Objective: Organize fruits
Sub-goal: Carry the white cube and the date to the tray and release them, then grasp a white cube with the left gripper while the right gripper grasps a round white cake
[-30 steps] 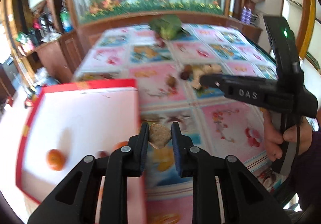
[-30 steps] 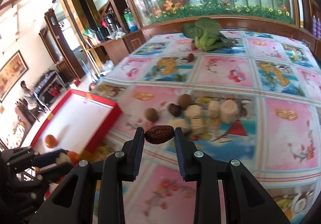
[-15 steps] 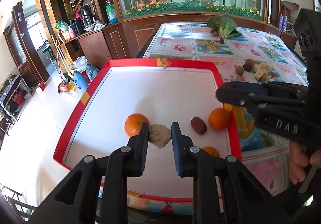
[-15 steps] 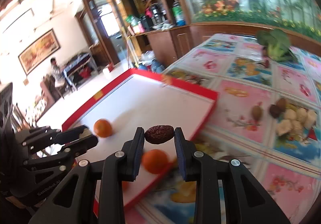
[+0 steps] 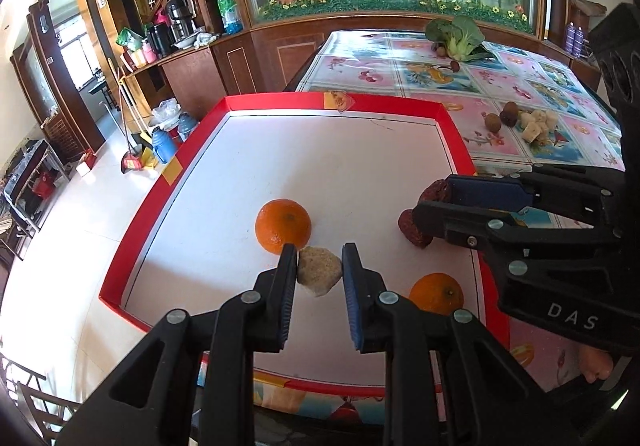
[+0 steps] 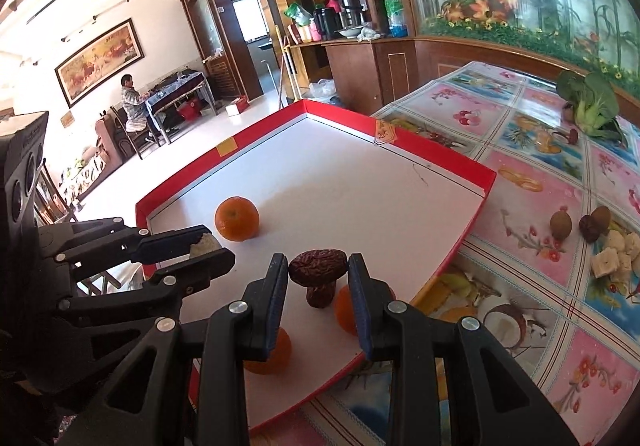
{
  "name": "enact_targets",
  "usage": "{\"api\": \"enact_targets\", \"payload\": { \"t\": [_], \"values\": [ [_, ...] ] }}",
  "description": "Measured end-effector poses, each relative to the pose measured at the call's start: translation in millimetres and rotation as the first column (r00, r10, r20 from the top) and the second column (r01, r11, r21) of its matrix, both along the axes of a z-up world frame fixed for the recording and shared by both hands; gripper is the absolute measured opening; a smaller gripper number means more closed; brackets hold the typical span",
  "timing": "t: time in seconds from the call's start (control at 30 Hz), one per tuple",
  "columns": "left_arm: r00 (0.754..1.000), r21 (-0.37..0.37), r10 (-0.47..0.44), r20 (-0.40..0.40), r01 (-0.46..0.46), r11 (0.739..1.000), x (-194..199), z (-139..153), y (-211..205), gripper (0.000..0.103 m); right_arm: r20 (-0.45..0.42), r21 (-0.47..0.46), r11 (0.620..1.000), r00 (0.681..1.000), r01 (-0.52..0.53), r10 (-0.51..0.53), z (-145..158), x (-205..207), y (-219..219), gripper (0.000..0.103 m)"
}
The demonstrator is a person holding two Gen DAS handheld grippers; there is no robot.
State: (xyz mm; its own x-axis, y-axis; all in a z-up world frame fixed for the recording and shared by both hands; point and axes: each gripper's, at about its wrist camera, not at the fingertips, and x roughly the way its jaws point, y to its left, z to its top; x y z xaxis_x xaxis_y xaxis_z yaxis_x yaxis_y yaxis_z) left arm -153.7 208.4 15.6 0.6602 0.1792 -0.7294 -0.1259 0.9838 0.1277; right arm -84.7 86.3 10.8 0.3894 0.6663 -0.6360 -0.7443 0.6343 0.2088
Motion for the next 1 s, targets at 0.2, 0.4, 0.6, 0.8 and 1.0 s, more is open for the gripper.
{"api": "enact_targets", "payload": {
  "t": [0.2,0.4,0.6,0.8,1.0],
  "values": [
    [1.0,0.019,0.018,-0.005,-0.018,1.0,3,-1,-1,0.038,-0.002,0.0,0.999,0.999,-0.04,0.04,2,-4,3,0.042],
    [1.0,0.019,0.032,0.001,-0.032,0.999,2,3,0,0.047,0.003,0.02,1.0,1.0,-0.003,0.003,4,4,-8,0.047],
    [1.0,0.021,-0.01,0.003,0.01,1.0,6,11,-19,0.053,-0.029,0.083,0.991,0.994,0.106,-0.104,9,23,-36,0.047],
    [0.993,0.038,-0.112,0.02,0.112,0.993,12,26,-57,0.058,-0.063,0.124,0.971,0.978,0.204,-0.198,16,46,-71,0.047],
    [0.977,0.027,-0.211,0.029,0.21,0.977,30,36,-95,0.066,-0.073,0.154,0.921,0.934,0.358,-0.351,22,69,-143,0.047]
  ]
}}
